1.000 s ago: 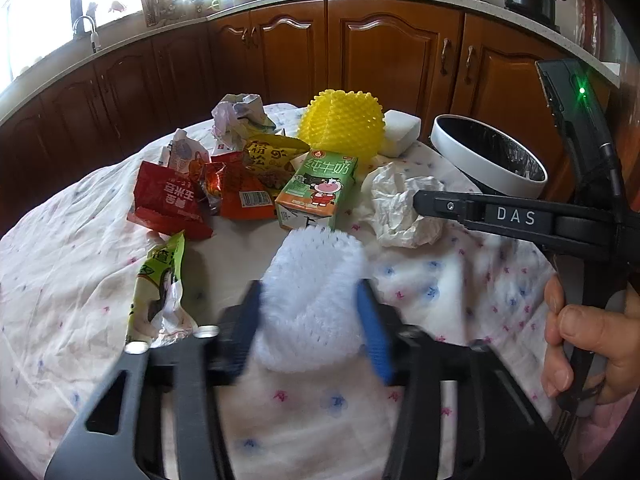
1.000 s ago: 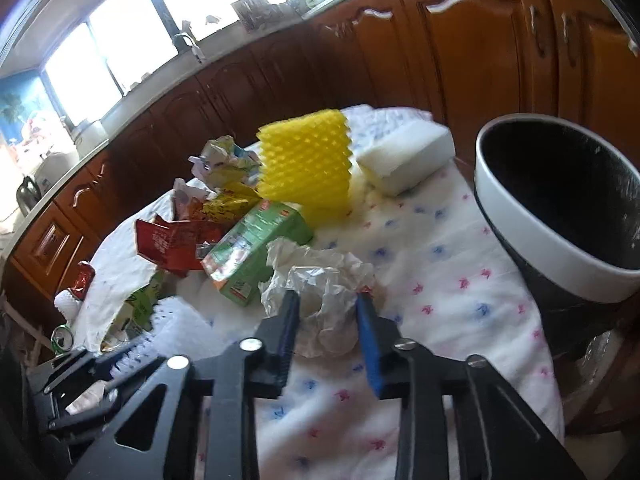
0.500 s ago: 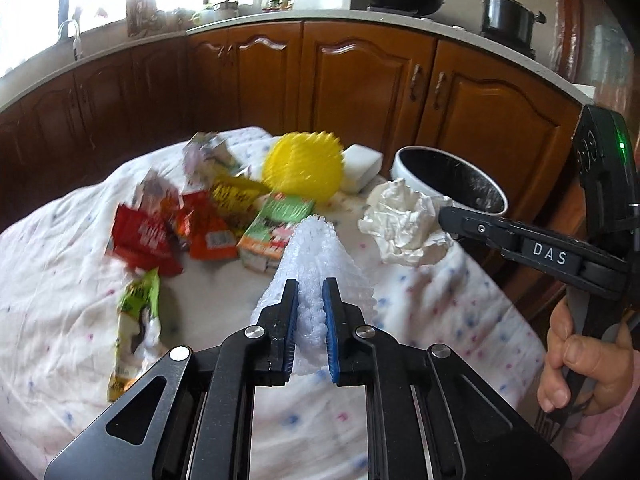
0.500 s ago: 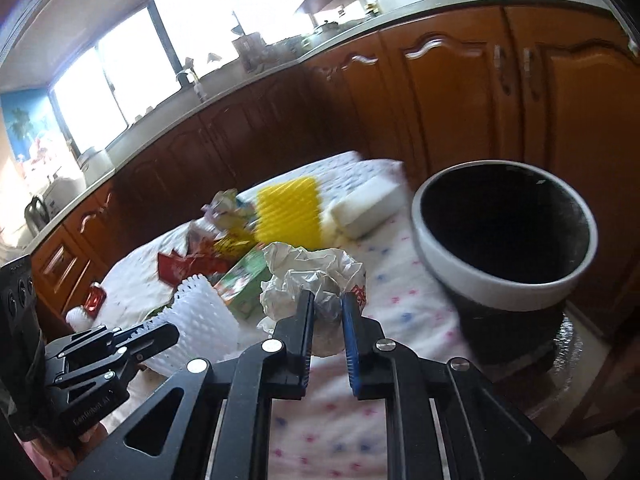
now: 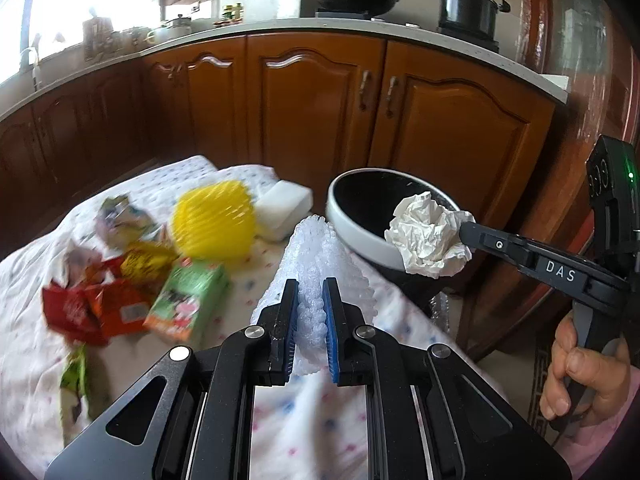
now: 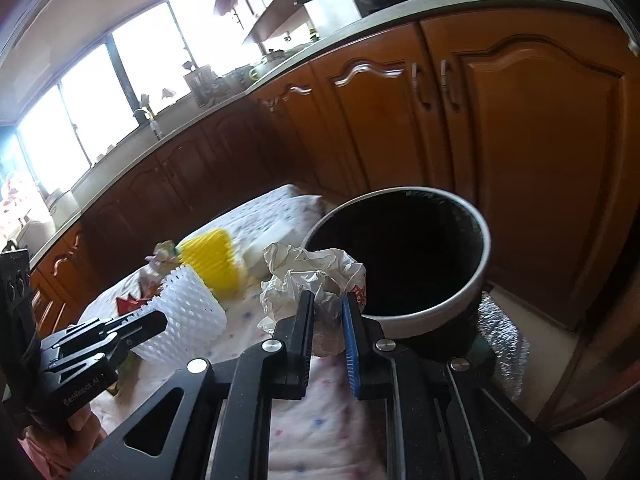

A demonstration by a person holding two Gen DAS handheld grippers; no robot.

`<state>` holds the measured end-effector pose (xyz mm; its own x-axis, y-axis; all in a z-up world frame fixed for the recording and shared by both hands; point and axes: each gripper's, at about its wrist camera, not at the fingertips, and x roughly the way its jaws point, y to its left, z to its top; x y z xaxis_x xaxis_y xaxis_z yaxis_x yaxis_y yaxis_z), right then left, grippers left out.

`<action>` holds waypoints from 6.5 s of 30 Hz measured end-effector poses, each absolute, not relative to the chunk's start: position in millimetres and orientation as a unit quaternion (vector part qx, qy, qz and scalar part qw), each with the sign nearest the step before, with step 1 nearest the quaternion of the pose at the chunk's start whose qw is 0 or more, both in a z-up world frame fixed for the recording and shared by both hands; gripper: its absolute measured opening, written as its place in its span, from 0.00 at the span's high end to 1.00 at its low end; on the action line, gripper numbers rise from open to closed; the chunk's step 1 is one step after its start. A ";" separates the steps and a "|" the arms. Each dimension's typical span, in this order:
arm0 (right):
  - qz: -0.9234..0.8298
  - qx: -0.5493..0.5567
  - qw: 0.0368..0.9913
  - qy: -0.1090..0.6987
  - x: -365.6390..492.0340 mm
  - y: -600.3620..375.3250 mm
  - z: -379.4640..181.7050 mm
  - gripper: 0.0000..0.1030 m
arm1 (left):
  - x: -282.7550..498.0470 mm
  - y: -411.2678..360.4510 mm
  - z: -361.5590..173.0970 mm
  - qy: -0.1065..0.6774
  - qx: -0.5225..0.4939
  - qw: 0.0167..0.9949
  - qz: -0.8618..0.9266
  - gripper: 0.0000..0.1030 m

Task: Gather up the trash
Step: 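Carry the foam net and tissue to the black bin and release both, then grasp the yellow foam net with the left tool while the right tool grasps the white sponge, then carry the yellow net and white sponge over the bin and release both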

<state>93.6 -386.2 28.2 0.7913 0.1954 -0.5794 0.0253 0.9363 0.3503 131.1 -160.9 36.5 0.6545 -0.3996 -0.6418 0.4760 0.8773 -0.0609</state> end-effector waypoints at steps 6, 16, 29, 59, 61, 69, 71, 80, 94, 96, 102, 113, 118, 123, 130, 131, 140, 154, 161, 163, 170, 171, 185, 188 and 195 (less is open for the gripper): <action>0.027 0.176 0.930 0.320 105.0 -409.9 28.1 0.86 | 148.4 -191.9 45.7 0.336 0.064 0.903 -0.260 0.89; 0.002 0.164 0.927 0.337 134.0 -439.1 29.0 0.86 | 192.5 -245.1 52.1 0.359 0.068 0.888 -0.279 0.89; -0.009 0.158 0.909 0.386 169.5 -458.4 5.3 0.76 | 243.0 -305.9 22.1 0.410 0.116 0.864 -0.270 0.84; 0.043 0.228 0.924 0.303 113.9 -414.0 23.1 0.11 | 182.6 -186.3 28.3 0.371 0.020 0.906 -0.204 0.36; 0.052 0.226 0.924 0.304 116.4 -405.5 22.2 0.11 | 176.5 -173.2 29.5 0.365 0.014 0.911 -0.192 0.33; 0.084 0.215 0.923 0.307 118.8 -372.6 25.8 0.11 | 169.8 -123.2 30.8 0.357 -0.008 0.921 -0.158 0.29; 0.089 0.210 0.924 0.306 121.1 -365.4 27.9 0.11 | 171.3 -114.7 31.6 0.357 -0.011 0.921 -0.154 0.29; 0.109 0.185 0.925 0.313 154.5 -345.7 33.9 0.12 | 190.5 -97.3 35.3 0.367 -0.029 0.917 -0.154 0.29; 0.149 0.117 0.903 0.386 264.4 -317.3 18.3 0.38 | 248.0 -103.9 30.5 0.391 -0.013 0.909 -0.145 0.29; 0.147 0.109 0.897 0.403 278.9 -314.0 7.8 0.42 | 254.1 -106.7 27.2 0.396 -0.006 0.907 -0.144 0.29; 0.149 0.088 0.878 0.446 300.0 -305.3 -17.2 0.71 | 270.3 -112.4 13.5 0.412 0.008 0.900 -0.144 0.33; 0.148 0.101 0.895 0.409 269.8 -318.9 0.9 0.96 | 261.8 -116.0 15.5 0.402 0.014 0.900 -0.167 0.95; 0.147 0.119 0.906 0.379 248.7 -323.8 19.5 0.98 | 247.7 -109.3 36.4 0.377 0.002 0.910 -0.172 0.96; 0.141 0.133 0.919 0.344 222.7 -329.0 38.5 0.99 | 232.0 -102.9 52.1 0.363 -0.012 0.914 -0.182 0.96; 0.116 0.134 0.934 0.311 190.2 -345.2 59.0 0.99 | 213.6 -104.3 58.9 0.361 -0.022 0.911 -0.196 0.96; 0.110 0.136 0.935 0.308 185.5 -350.7 60.6 0.99 | 211.3 -106.7 59.7 0.360 -0.021 0.911 -0.199 0.96; 0.059 0.156 0.938 0.305 158.3 -397.8 58.7 0.99 | 194.0 -139.5 68.0 0.352 -0.007 0.905 -0.239 0.96; -0.009 0.149 0.935 0.321 157.5 -452.5 42.4 0.99 | 196.1 -225.1 64.5 0.364 0.029 0.884 -0.292 0.96; -0.017 0.140 0.930 0.341 164.9 -460.6 25.2 0.99 | 212.8 -274.6 53.6 0.383 0.050 0.869 -0.309 0.95; -0.015 0.139 0.928 0.346 172.0 -461.0 21.0 0.99 | 216.0 -282.9 47.9 0.391 0.057 0.866 -0.306 0.95; -0.011 0.138 0.923 0.360 181.1 -462.4 8.6 0.94 | 228.9 -296.0 23.1 0.422 0.064 0.852 -0.302 0.95; -0.010 0.142 0.922 0.360 182.4 -464.0 7.7 0.93 | 229.8 -296.5 21.1 0.425 0.063 0.852 -0.301 0.94; 0.014 0.189 0.926 0.327 162.0 -457.6 16.5 0.18 | 218.7 -274.4 23.9 0.416 0.040 0.860 -0.293 0.44; 0.021 0.199 0.926 0.320 153.6 -448.7 20.2 0.16 | 210.0 -256.8 24.5 0.409 0.033 0.868 -0.280 0.43; 0.047 0.223 0.925 0.305 136.7 -421.7 25.5 0.13 | 186.0 -201.3 18.5 0.405 0.005 0.883 -0.236 0.39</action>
<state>136.7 -421.7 25.5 0.8092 0.2239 -0.5432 0.0485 0.8959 0.4416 186.0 -201.3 18.5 0.5605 -0.4129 -0.7178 0.4213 0.8885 -0.1821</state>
